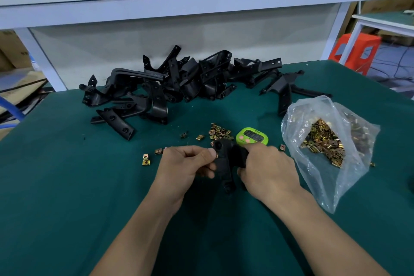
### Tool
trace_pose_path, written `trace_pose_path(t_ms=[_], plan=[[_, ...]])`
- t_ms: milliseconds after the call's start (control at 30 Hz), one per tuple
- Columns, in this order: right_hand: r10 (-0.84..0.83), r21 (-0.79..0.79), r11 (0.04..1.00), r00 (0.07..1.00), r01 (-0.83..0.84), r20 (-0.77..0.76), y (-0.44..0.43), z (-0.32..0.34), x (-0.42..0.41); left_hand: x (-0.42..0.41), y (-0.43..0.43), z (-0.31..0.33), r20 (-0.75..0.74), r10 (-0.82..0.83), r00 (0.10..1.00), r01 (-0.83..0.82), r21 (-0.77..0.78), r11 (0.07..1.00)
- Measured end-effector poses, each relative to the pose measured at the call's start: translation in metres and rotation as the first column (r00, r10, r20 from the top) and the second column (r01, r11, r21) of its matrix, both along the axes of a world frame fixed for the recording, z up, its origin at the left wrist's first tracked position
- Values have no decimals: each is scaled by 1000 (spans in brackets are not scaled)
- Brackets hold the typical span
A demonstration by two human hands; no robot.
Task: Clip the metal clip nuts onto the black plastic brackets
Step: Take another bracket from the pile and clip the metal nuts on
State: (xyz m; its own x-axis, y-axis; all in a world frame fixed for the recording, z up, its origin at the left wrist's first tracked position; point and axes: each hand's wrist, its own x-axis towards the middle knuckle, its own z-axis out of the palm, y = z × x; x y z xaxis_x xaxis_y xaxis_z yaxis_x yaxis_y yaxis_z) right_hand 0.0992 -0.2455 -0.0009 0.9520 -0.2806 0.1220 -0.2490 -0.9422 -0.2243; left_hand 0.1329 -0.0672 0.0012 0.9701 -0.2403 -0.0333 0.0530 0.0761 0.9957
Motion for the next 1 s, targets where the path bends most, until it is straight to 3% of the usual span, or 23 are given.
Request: trace_pose_path(t_ms=[267,400,467,533,600,667,867,1000], plan=[[-21,20,1000,1000,21,15,12,-1,-7,-6,-15,-6,143,146,979,-165,128,978],[6,206,978,999,-15,45,15,-1,-6,12,-18,-9,178,261,949,-290,168,942],[-15,279,960,999,2,46,13,0,-4,26,-14,-11,368,242,898,-384,388,838],[-66,318,947,997,55,26,8,1,0,40,-9,-16,523,74,849,-438,618,653],[-104,350,932,995,98,0,3,1,3,51,-9,-22,558,-82,826,-455,745,488],[-108,360,927,994,105,-13,2,1,4,58,-12,-24,546,-148,825,-451,792,411],[-94,358,929,996,91,-11,2,0,4,67,-10,-21,572,-100,814,-480,760,438],[-93,346,934,996,90,-9,2,0,5,50,-17,-19,642,-228,732,-510,738,441]])
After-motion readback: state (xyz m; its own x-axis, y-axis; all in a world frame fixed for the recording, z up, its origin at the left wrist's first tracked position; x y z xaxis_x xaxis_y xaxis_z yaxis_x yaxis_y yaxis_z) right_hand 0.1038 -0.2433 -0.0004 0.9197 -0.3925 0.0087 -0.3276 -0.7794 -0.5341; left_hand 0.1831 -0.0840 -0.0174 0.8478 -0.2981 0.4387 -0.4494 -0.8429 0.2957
